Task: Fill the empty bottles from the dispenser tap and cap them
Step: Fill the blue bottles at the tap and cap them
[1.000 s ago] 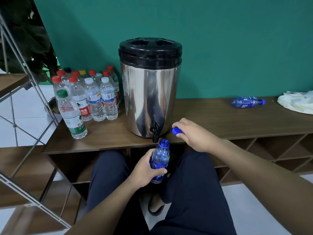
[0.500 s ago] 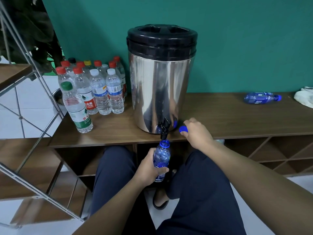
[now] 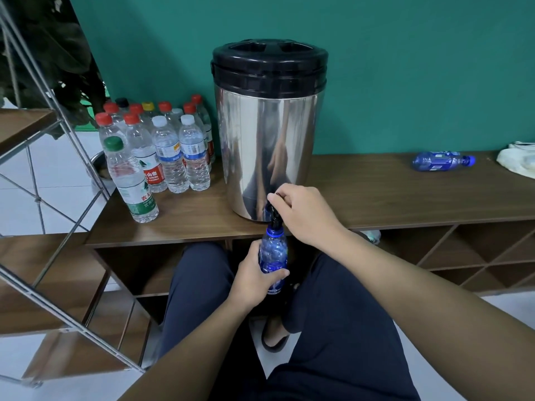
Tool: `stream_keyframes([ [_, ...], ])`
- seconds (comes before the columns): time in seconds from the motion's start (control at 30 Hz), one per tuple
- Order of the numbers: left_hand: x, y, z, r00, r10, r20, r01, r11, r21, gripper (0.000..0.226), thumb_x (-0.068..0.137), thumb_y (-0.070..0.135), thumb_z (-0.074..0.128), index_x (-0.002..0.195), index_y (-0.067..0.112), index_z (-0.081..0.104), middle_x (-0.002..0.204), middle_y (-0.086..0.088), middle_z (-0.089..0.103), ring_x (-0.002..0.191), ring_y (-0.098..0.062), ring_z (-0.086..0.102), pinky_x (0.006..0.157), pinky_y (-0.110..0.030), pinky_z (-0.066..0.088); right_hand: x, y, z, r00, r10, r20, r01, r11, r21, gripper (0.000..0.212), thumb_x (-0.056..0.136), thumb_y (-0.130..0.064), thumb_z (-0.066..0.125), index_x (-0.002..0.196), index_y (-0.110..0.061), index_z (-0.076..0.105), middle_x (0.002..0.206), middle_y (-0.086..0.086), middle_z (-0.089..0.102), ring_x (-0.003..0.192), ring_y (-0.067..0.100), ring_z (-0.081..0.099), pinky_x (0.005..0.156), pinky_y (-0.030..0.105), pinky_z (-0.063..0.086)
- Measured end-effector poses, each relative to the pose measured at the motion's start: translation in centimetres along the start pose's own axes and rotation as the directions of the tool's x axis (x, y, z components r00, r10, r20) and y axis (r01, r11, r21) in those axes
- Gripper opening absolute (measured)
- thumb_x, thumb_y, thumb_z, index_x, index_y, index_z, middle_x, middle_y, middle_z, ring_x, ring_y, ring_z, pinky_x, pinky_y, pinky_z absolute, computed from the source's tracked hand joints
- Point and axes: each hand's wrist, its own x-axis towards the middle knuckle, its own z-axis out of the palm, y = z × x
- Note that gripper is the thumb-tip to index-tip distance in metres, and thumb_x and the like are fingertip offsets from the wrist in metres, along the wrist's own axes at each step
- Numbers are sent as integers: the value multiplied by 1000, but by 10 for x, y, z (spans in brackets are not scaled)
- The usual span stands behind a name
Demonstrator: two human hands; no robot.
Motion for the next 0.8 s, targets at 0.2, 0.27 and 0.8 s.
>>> stream_keyframes([
  [0.2,0,2,1,1000,-6,-20,6,1000,-6,71,80,20,100,137,36,60,116,22,77,107,1,74,103,-32,60,7,10,3,987,162,16,-161,965,209,34,111,-24,50,89,-18,75,72,-4,71,70,16,68,62,26,50],
  [0.27,0,2,1,1000,-1,-18,1,1000,-12,72,80,21,100,138,36,60,117,21,77,109,1,74,104,-34,60,6,19,6,953,294,72,-296,855,427,34,111,-19,48,94,-15,77,70,-1,69,55,13,58,53,21,42],
  [0.8,-6,9,1,999,8,-33,-11,996,-91,72,77,19,101,138,33,65,122,11,80,114,-10,77,107,-47,61,-69,76,84,964,229,136,-264,758,596,27,103,-33,79,129,-29,74,123,-13,81,119,5,74,106,33,59],
])
